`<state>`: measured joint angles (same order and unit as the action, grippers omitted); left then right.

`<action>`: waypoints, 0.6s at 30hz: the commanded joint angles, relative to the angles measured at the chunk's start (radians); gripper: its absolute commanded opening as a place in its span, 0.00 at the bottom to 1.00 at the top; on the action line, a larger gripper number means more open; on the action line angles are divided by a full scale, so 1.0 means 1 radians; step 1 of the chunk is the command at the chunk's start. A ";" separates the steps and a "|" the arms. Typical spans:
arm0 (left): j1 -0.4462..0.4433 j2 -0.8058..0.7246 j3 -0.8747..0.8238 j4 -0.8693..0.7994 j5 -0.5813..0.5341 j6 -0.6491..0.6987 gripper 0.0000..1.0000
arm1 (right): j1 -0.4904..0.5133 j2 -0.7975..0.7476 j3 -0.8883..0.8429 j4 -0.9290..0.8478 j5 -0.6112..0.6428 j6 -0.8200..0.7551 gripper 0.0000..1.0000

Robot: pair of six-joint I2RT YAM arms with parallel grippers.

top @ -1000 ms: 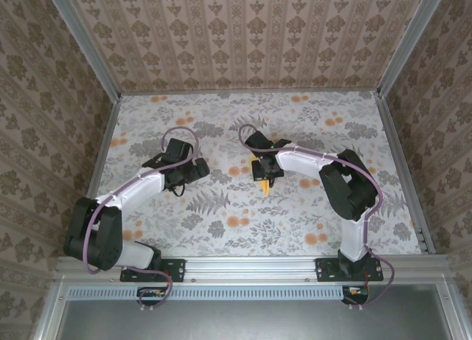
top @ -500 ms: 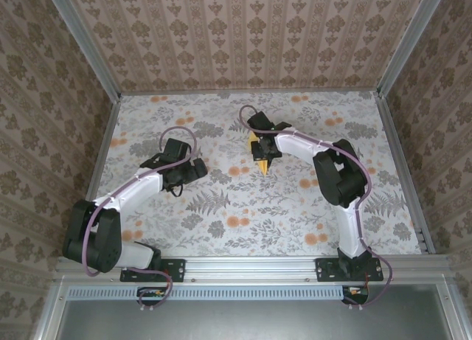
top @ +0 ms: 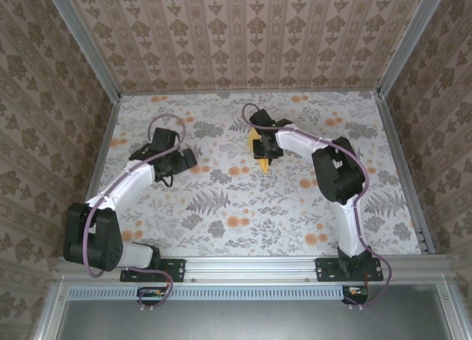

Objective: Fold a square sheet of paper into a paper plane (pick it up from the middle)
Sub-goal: Move a paper plane to the center of the table, then reset both arms

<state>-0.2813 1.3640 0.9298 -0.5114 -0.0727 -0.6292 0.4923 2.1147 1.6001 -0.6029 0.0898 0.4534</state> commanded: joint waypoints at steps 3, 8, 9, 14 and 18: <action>0.078 -0.047 0.088 -0.057 -0.128 0.162 1.00 | -0.018 -0.301 -0.093 0.090 0.044 0.009 0.60; 0.140 -0.120 0.010 0.074 -0.222 0.277 1.00 | -0.058 -0.525 -0.280 0.194 0.241 -0.031 0.79; 0.152 -0.146 -0.030 0.130 -0.240 0.295 1.00 | -0.069 -0.571 -0.331 0.226 0.293 -0.050 0.84; 0.171 -0.267 -0.275 0.470 -0.368 0.379 1.00 | -0.130 -0.733 -0.553 0.343 0.515 -0.101 1.00; 0.198 -0.270 -0.388 0.646 -0.379 0.462 1.00 | -0.207 -0.792 -0.700 0.417 0.598 -0.126 1.00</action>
<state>-0.0998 1.0973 0.5861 -0.0814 -0.3904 -0.2707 0.3225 1.3506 0.9749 -0.2630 0.5404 0.3676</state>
